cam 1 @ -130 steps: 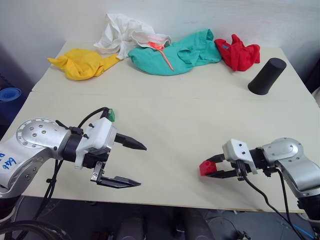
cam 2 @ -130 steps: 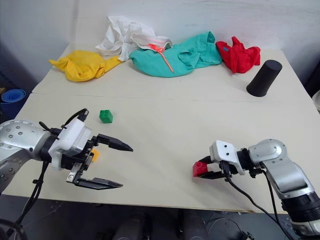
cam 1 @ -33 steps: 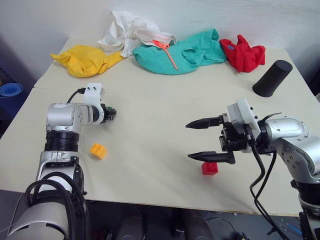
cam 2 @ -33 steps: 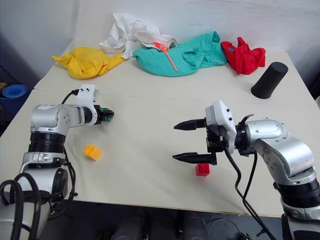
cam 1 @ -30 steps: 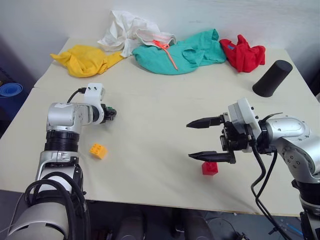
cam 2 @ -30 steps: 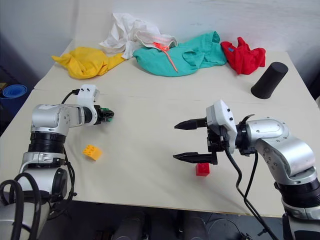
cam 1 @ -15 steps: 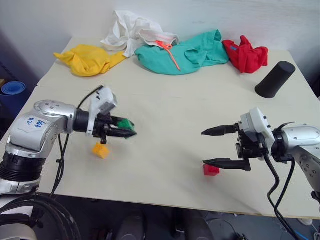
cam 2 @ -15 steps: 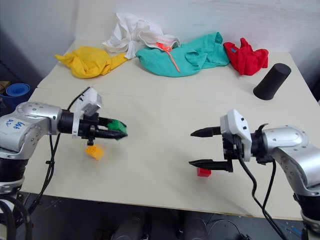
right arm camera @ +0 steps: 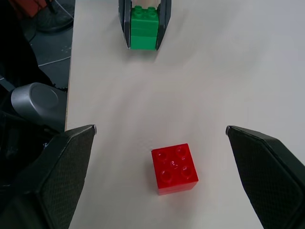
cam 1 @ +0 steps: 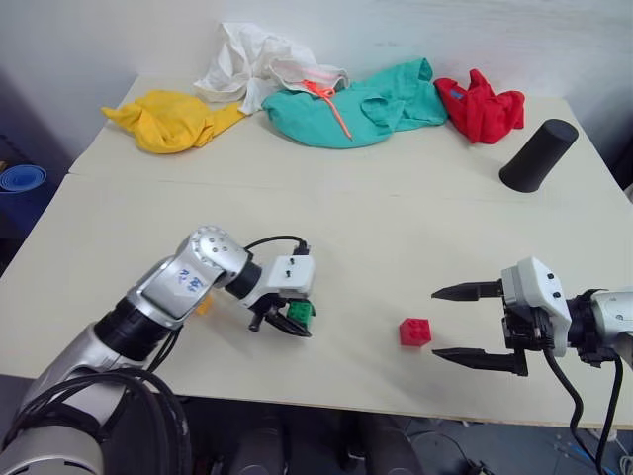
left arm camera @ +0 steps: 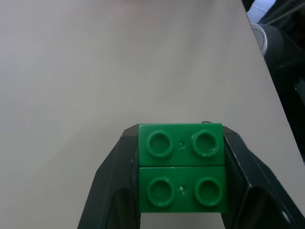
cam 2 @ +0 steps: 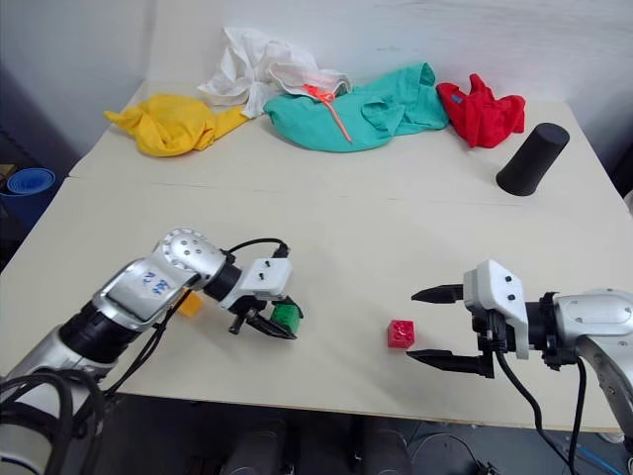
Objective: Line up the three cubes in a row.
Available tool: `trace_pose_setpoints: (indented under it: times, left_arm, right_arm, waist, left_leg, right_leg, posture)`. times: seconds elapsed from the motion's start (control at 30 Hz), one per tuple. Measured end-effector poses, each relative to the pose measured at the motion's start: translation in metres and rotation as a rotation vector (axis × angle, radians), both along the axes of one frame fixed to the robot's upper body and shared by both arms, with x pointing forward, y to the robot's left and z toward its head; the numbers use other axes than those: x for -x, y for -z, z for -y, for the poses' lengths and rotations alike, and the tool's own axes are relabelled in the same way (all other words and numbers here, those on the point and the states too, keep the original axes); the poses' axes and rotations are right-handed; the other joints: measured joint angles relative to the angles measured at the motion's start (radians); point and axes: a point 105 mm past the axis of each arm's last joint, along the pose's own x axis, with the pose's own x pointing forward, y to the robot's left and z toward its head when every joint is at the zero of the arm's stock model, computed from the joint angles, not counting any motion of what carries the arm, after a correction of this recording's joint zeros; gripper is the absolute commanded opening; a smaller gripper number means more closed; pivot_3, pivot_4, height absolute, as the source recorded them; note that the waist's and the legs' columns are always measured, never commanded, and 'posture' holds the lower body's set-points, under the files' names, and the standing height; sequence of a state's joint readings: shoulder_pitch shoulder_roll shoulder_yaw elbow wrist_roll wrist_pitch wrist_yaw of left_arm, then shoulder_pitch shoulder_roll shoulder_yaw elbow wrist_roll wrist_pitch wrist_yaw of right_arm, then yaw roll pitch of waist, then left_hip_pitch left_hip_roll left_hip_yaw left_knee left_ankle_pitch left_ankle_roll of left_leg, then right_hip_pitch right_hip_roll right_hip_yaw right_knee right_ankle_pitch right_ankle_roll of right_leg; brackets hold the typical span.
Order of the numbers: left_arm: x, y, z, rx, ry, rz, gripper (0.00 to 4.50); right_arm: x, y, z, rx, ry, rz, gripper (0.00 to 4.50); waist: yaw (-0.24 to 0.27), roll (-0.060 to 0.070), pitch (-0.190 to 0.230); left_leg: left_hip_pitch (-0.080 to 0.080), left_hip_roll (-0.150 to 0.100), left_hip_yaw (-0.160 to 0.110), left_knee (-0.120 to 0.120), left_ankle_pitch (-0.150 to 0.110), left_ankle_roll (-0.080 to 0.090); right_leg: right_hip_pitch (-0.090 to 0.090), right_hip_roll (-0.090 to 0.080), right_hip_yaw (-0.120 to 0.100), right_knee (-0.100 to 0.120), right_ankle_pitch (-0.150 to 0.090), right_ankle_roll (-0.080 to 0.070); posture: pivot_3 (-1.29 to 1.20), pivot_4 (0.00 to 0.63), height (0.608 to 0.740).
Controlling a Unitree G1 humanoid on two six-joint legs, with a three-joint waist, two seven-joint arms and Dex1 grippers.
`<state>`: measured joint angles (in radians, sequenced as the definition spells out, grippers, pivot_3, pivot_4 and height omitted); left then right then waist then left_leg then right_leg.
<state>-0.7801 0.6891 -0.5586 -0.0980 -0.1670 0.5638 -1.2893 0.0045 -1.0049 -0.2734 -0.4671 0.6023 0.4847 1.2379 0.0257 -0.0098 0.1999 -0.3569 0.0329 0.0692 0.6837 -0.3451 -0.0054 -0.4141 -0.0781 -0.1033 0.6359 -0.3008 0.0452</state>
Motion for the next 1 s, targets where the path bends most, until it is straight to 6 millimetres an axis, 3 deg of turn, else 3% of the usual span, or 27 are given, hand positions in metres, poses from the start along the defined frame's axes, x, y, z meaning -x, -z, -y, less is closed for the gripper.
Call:
trace_pose_setpoints:
  times: [0.17, 0.43, 0.73, 0.87, 1.0]
  left_arm:
    - [-0.004, 0.011, 0.006, -0.040, -0.011, 0.014, 1.53]
    - [-0.007, 0.013, 0.007, -0.074, -0.026, 0.042, 1.53]
    - [-0.005, 0.008, 0.006, -0.058, -0.118, -0.036, 4.34]
    - [-0.005, -0.015, -0.010, 0.009, -0.229, -0.089, 4.49]
    - [0.005, -0.041, -0.057, 0.057, -0.356, -0.105, 4.49]
  right_arm:
    - [0.003, 0.010, 0.006, 0.043, 0.012, 0.003, 4.50]
    - [-0.001, 0.004, 0.003, 0.019, 0.023, 0.026, 4.50]
    - [-0.003, 0.003, -0.003, -0.003, 0.004, 0.016, 4.50]
    - [-0.006, -0.003, -0.005, -0.011, -0.015, 0.034, 4.50]
    - [-0.010, -0.007, -0.006, -0.021, -0.046, 0.024, 4.50]
  waist:
    - [-0.001, 0.000, 0.000]
    - [0.000, 0.000, 0.000]
    - [0.000, 0.000, 0.000]
    - [-0.006, 0.000, 0.000]
    - [-0.019, 0.000, 0.000]
  left_leg:
    - [0.000, 0.000, 0.000, 0.000, 0.000, 0.000]
    - [0.001, 0.000, 0.000, 0.000, 0.000, 0.000]
    - [0.001, -0.001, -0.001, 0.000, 0.000, 0.001]
    - [0.001, 0.001, -0.001, 0.000, 0.001, 0.000]
    - [0.001, 0.002, -0.001, -0.001, 0.001, 0.000]
  right_leg:
    - [0.000, 0.000, 0.000, 0.000, 0.000, 0.000]
    - [0.001, -0.001, 0.000, 0.000, 0.000, 0.000]
    - [0.001, -0.001, 0.000, 0.001, 0.000, 0.000]
    - [0.001, 0.000, 0.000, 0.002, 0.000, 0.000]
    - [0.000, 0.000, 0.001, 0.002, 0.000, 0.000]
  posture:
    - [0.00, 0.150, 0.740]
    - [0.00, 0.150, 0.740]
    - [0.00, 0.150, 0.740]
    - [0.00, 0.150, 0.740]
    - [0.00, 0.150, 0.740]
